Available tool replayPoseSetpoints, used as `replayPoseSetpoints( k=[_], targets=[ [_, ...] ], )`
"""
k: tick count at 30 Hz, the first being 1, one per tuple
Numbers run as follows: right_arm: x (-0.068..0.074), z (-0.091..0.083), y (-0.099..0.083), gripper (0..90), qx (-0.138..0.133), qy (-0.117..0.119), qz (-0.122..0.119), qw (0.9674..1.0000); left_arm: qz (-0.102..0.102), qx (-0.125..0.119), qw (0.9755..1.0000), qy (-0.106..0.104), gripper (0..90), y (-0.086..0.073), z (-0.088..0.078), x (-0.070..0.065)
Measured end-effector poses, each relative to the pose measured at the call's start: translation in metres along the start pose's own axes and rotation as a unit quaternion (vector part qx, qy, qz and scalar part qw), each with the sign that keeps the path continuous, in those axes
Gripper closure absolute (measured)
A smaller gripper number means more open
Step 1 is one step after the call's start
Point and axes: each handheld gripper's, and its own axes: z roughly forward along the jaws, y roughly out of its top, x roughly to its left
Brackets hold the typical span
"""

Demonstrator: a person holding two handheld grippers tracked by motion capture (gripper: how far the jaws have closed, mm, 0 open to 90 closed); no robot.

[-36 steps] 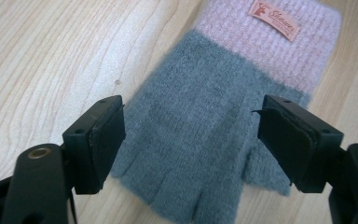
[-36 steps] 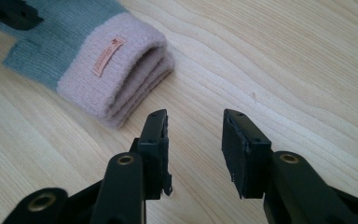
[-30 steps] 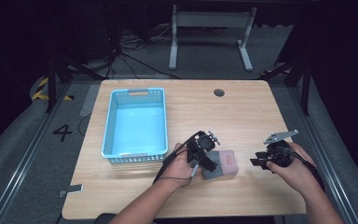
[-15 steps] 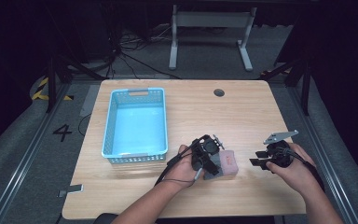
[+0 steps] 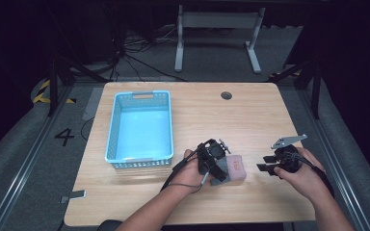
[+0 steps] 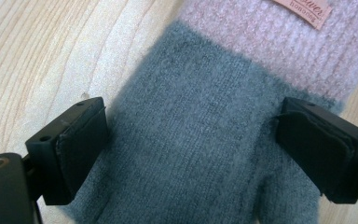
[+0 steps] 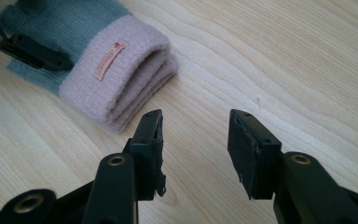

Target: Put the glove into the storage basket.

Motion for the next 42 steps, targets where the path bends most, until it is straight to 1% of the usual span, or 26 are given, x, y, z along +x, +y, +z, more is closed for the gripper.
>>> replayPoseSetpoints(
  k=[5,9,11,13,23,25,29,32,33,36,37,42],
  targets=[
    [0.000,0.000,0.000,55.7,-0.002,0.000,-0.001,1.0000,0.007,-0.008,0.9999,-0.005,9.4,-0.002,0.001,0.002],
    [0.001,0.001,0.001,55.6,0.000,0.001,0.000,1.0000,0.000,-0.009,1.0000,-0.004,10.1,-0.002,0.002,0.001],
    [0.001,0.002,0.002,55.3,-0.002,0.000,-0.004,1.0000,-0.002,-0.010,0.9999,-0.004,10.6,-0.003,0.001,0.001],
    [0.001,0.002,0.002,55.1,-0.002,0.000,-0.004,1.0000,0.001,-0.016,0.9999,-0.004,11.9,-0.005,0.001,0.002],
    [0.000,0.000,0.002,55.1,-0.006,-0.001,-0.003,1.0000,0.001,-0.010,0.9999,0.003,19.2,-0.004,-0.001,-0.002],
    [0.000,0.000,0.003,55.1,-0.008,-0.002,-0.004,1.0000,0.005,-0.013,0.9999,0.001,25.4,-0.004,-0.003,-0.004],
    [0.000,0.000,0.003,55.1,-0.008,-0.002,-0.002,1.0000,0.019,-0.026,0.9994,-0.009,46.2,-0.005,-0.005,-0.007],
    [0.000,-0.001,0.003,54.9,-0.010,-0.003,-0.005,0.9999,0.018,-0.028,0.9994,-0.015,55.7,-0.006,-0.006,-0.007],
    [0.000,-0.001,0.003,54.9,-0.011,-0.004,-0.005,0.9999,0.013,-0.028,0.9994,-0.017,58.4,-0.006,-0.006,-0.007],
    [-0.001,-0.001,0.002,54.7,-0.009,-0.004,-0.002,0.9999,0.003,-0.030,0.9994,-0.019,62.6,-0.006,-0.007,-0.006],
    [-0.001,-0.001,0.002,54.7,-0.009,-0.004,-0.002,0.9999,0.004,-0.030,0.9994,-0.018,63.4,-0.006,-0.007,-0.005],
    [-0.002,-0.002,0.002,54.6,-0.011,-0.003,-0.002,0.9999,0.000,-0.020,0.9993,-0.031,65.4,-0.003,-0.010,-0.002]
  ],
)
